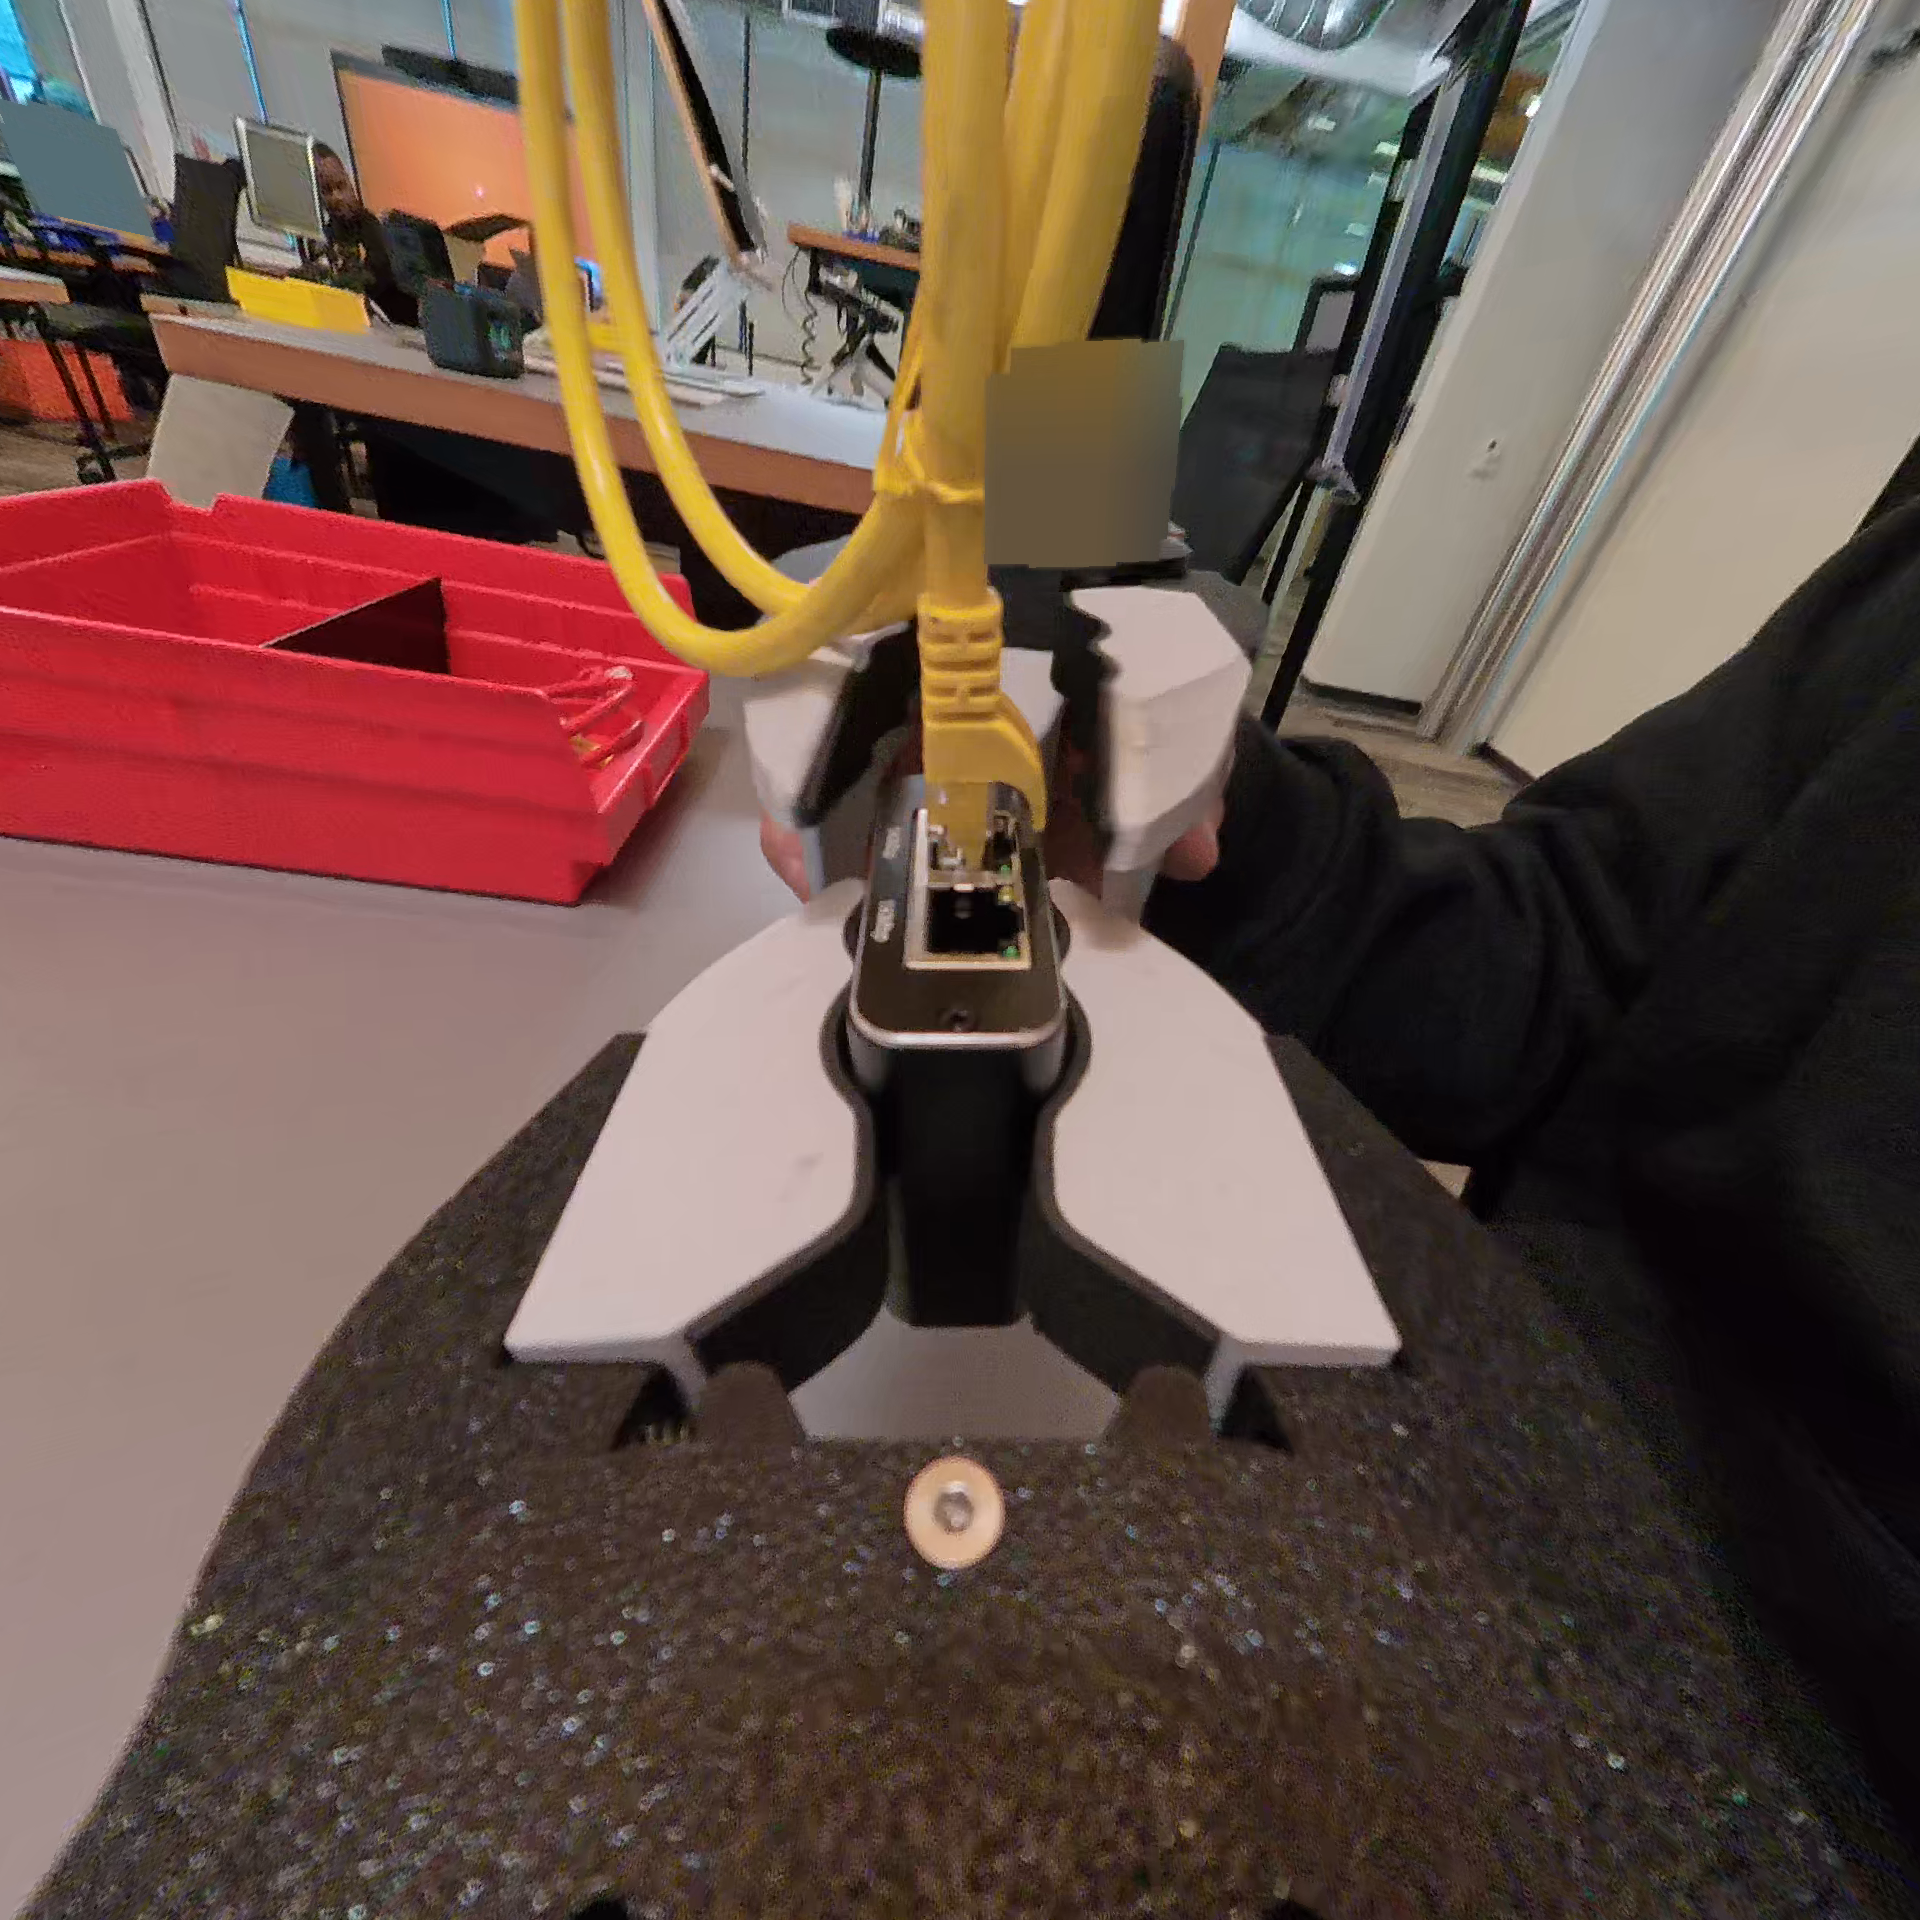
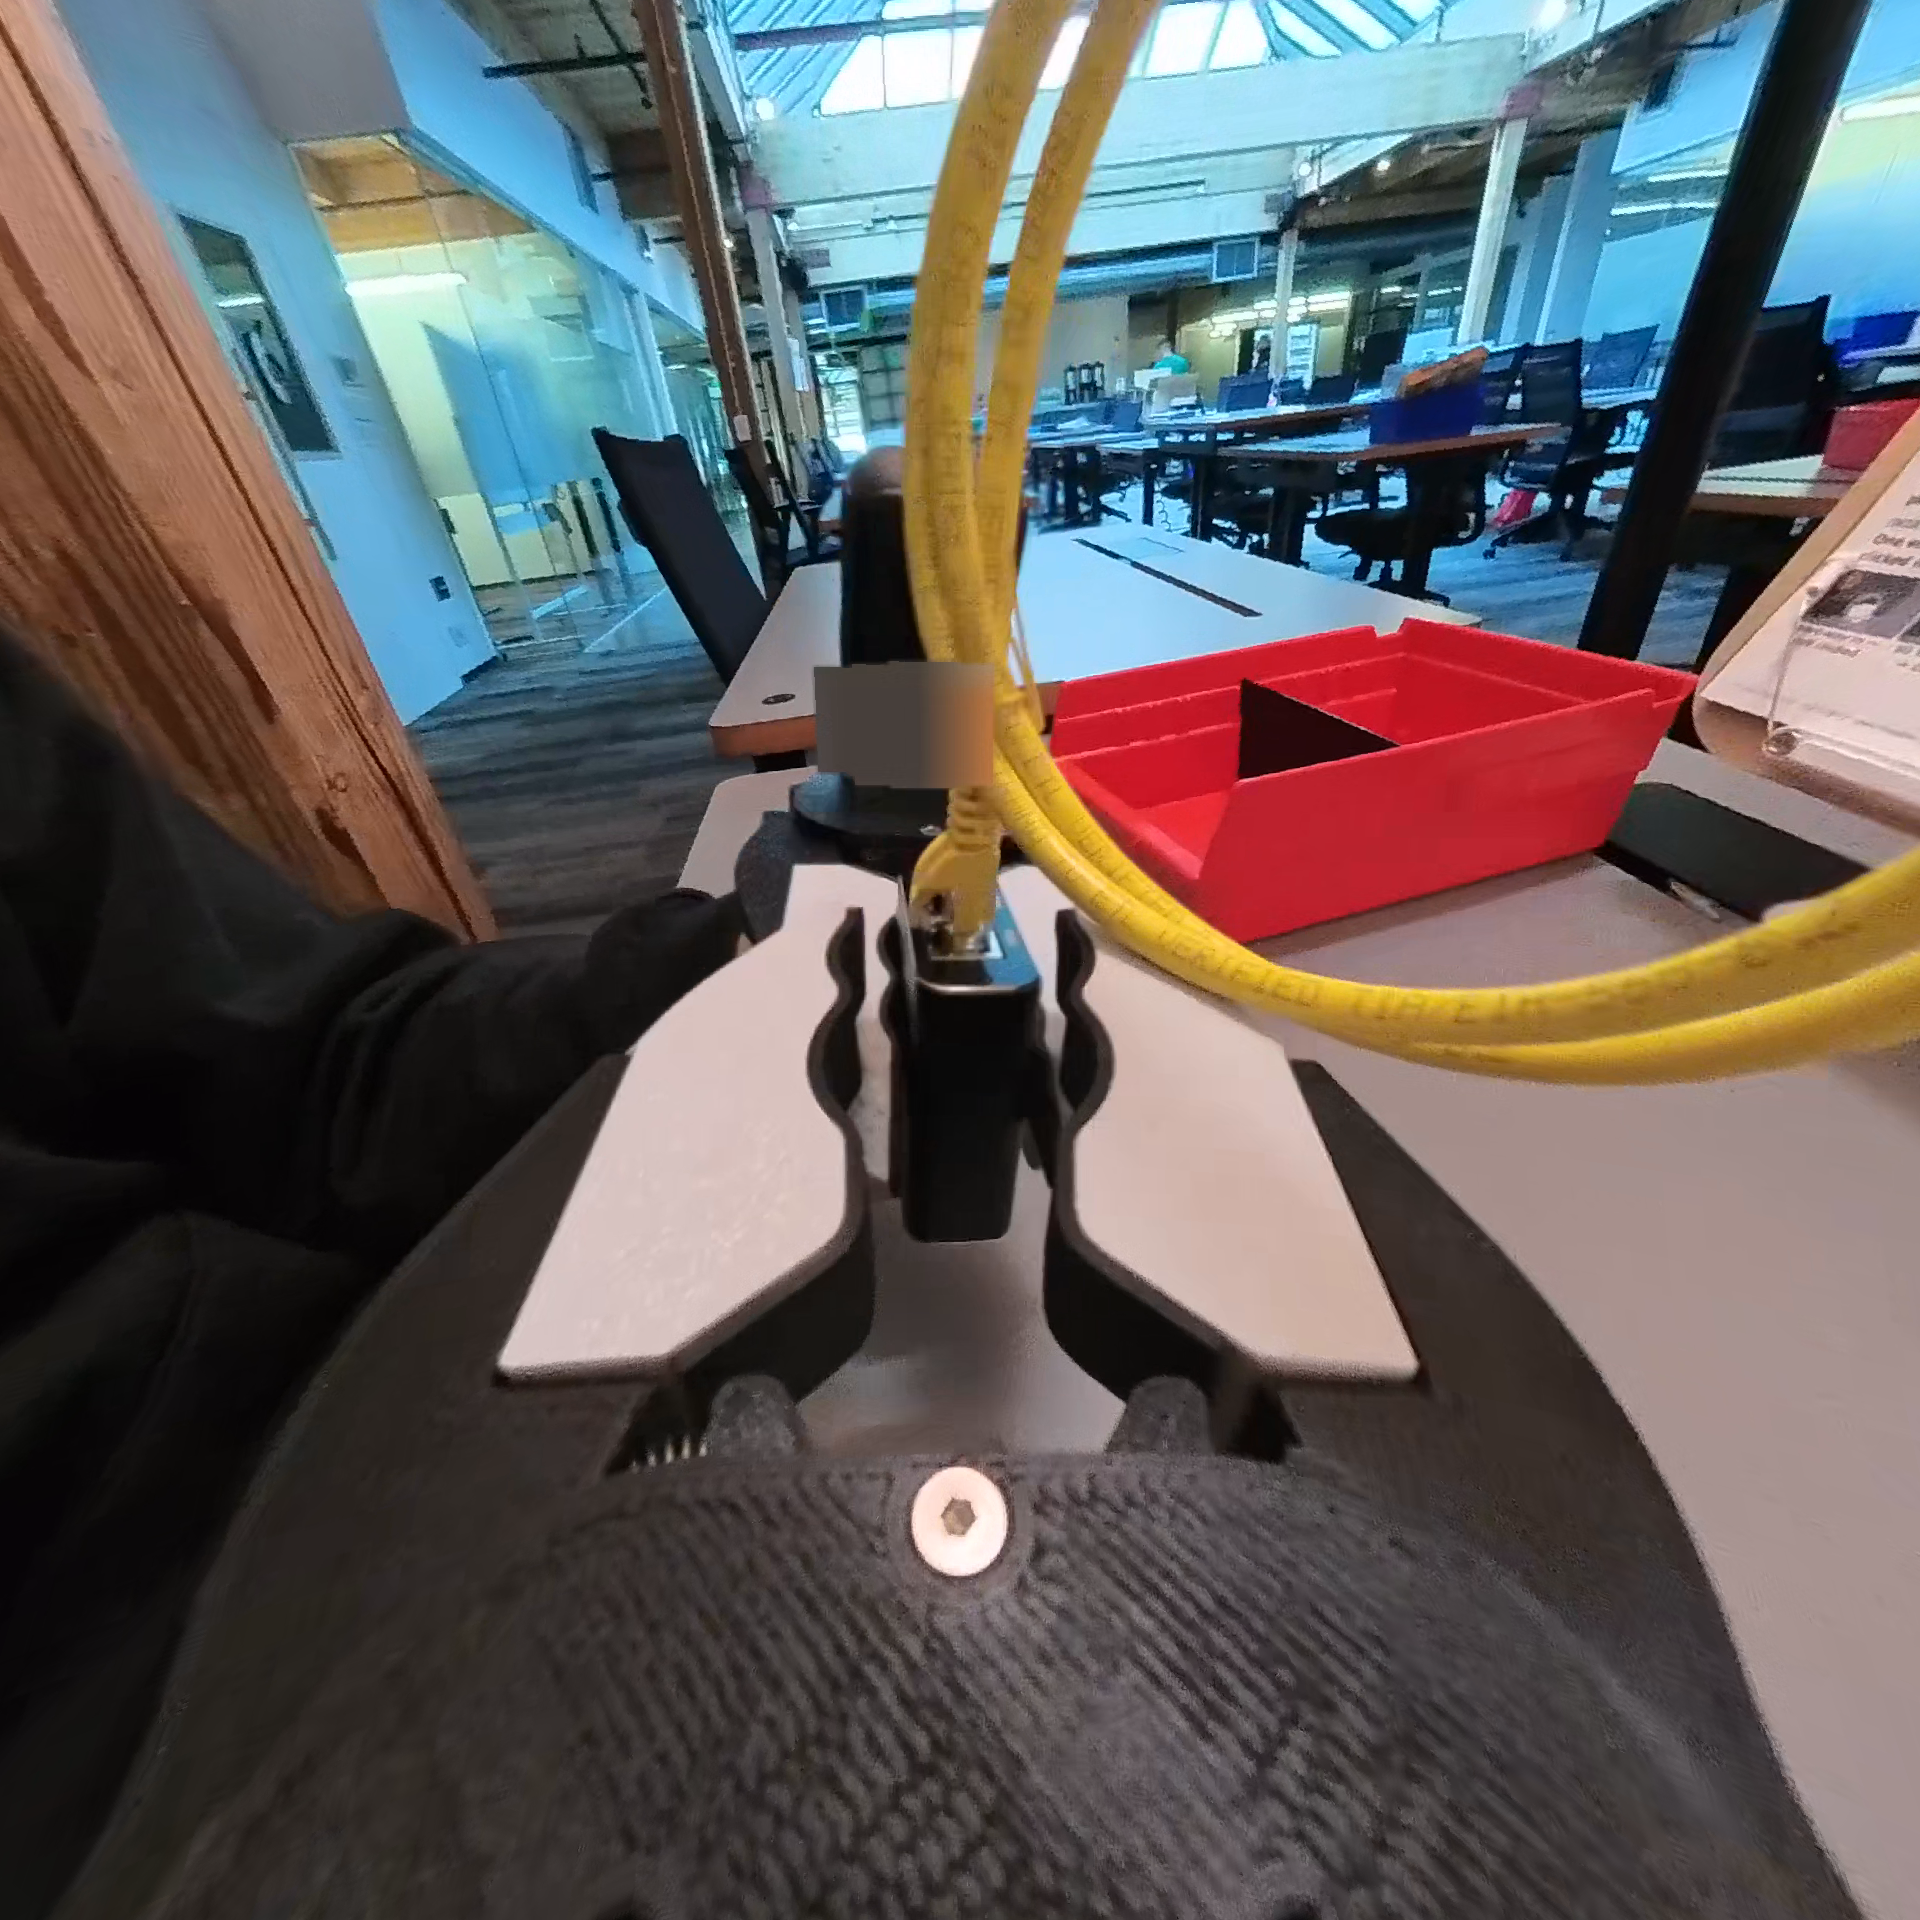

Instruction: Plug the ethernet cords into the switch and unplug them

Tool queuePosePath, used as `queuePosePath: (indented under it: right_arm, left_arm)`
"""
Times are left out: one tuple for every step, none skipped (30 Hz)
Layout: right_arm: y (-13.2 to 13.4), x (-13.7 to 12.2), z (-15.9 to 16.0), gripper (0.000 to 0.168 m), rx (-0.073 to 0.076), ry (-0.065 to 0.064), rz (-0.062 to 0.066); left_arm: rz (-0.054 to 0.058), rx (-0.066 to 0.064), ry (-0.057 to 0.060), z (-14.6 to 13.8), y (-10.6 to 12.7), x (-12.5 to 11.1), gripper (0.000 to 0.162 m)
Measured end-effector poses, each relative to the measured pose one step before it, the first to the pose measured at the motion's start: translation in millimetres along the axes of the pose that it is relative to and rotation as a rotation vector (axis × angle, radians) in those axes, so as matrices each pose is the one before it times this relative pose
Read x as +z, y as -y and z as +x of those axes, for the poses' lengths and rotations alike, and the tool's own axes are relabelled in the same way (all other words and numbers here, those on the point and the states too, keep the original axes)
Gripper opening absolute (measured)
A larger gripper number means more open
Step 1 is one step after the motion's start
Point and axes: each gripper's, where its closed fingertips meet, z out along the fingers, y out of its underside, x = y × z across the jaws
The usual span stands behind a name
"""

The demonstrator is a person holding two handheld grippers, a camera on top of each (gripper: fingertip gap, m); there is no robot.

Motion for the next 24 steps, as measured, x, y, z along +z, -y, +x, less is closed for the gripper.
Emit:
queuePosePath:
  right_arm:
    - [0.24, 0.72, 3.04, 0.032, 0.0046, -0.0209, 0.0029]
    - [0.93, 0.37, 0.66, 0.031, 0.0048, -0.0025, 0.0097]
    - [1.69, -0.15, -1.04, 0.029, 0.0064, 0.0099, 0.0146]
    - [1.45, -0.75, 0.03, 0.028, 0.003, 0.0024, 0.0103]
    - [0.34, -0.6, -0.32, 0.025, -0.0024, 0.0018, 0.0011]
    - [-0.81, -0.39, -2.28, 0.019, -0.0015, 0.0141, -0.0102]
    - [-0.71, -0.44, -0.07, 0.019, -0.0036, -0.0012, -0.0104]
    - [0.32, -0.75, 0.93, 0.019, -0.0055, -0.0085, -0.0003]
    - [0.48, -1.06, 0.21, 0.019, 0.0017, 0.0009, 0.0032]
    - [0.77, -1.21, -1.27, 0.019, 0.0053, 0.0149, 0.007]
    - [0.83, -0.89, -1.06, 0.019, 0.0055, 0.0123, 0.009]
    - [-0.15, -0.27, 0.52, 0.017, 0.0048, 0.0003, 0.0017]
    - [-0.29, -0.24, 0.47, 0.015, 0.0028, 0.0002, 0.0016]
    - [-0.24, -0.48, -1.42, 0.015, 0.003, 0.015, 0.0026]
    - [0.21, -0.22, -0.83, 0.015, 0.007, 0.0104, 0.0057]
    - [-0.12, 0.18, 0.59, 0.015, 0.0144, -0.0001, 0.0035]
    - [-0.42, 0.52, 0.1, 0.015, 0.0141, 0.005, 0.001]
    - [-0.41, 0.34, -0.53, 0.015, 0.012, 0.0096, 0.0034]
    - [-0.61, 0.25, -0.02, 0.015, 0.0102, 0.0058, 0.0027]
    - [-0.71, 0.06, 0.08, 0.014, 0.001, 0.0026, 0.0001]
    - [-0.99, -0.11, -0.28, 0.014, -0.0041, 0.0036, -0.005]
    - [-0.69, -0.09, 0.68, 0.014, 0.001, -0.0049, -0.0053]
    - [0.62, 0.58, 1.32, 0.014, 0.005, -0.0128, 0.0018]
    - [0.83, 0.84, -0.26, 0.014, 0.0027, 0.0, 0.0059]
  left_arm:
    - [-0.0105, 0.0032, 0.0061, 0.1, -0.29, 0.68, 0.027]
    - [-0.0045, 0.0036, 0.0064, 0.08, 0.28, 0.89, 0.027]
    - [-0.009, 0.0018, 0.0002, 0.82, -0.43, 1.12, 0.027]
    - [-0.0087, -0.0024, 0.0009, 0.35, -0.57, 1.05, 0.027]
    - [-0.0054, -0.0075, 0.0073, -0.91, -0.33, 0.77, 0.027]
    - [-0.0097, -0.011, -0.001, -0.04, -1.08, 0.6, 0.027]
    - [-0.0072, -0.0094, -0.005, 0.31, -1.18, 0.25, 0.027]
    - [-0.0028, -0.0056, 0.0069, -1.28, -0.59, 0.08, 0.027]
    - [-0.0039, -0.0065, 0.0066, -1.33, -0.79, 0.01, 0.027]
    - [-0.0023, -0.0105, -0.0069, 0.52, -0.45, -0.11, 0.027]
    - [0.0, -0.0106, -0.0113, 1.21, 0.06, 0.1, 0.027]
    - [-0.0013, -0.0076, -0.0056, 0.88, -0.12, 0.38, 0.027]
    - [-0.0044, -0.0041, -0.0066, 1.12, -0.51, 0.24, 0.027]
    - [-0.004, -0.0018, -0.0109, 1.69, -0.41, 0.13, 0.027]
    - [-0.0019, -0.0006, -0.0027, 0.61, -0.18, 0.08, 0.027]
    - [-0.0025, -0.0003, 0.0065, -0.58, -0.15, 0.03, 0.027]
    - [-0.0033, -0.0005, 0.0014, -0.21, -0.42, -0.31, 0.027]
    - [-0.0026, 0.0003, -0.0034, 0.47, -0.48, -0.38, 0.027]
    - [-0.0022, 0.0023, 0.0016, -0.3, -0.63, -0.25, 0.027]
    - [-0.0027, 0.0045, 0.0036, -0.52, -0.73, -0.2, 0.027]
    - [-0.0037, 0.0044, 0.0012, -0.09, -0.97, -0.11, 0.027]
    - [-0.0001, -0.0003, 0.0042, -0.9, -0.34, 0.01, 0.027]
    - [0.0084, -0.0053, 0.0009, -0.66, 0.89, -0.35, 0.027]
    - [0.0118, -0.0045, -0.0103, 0.76, 1.3, -0.54, 0.027]
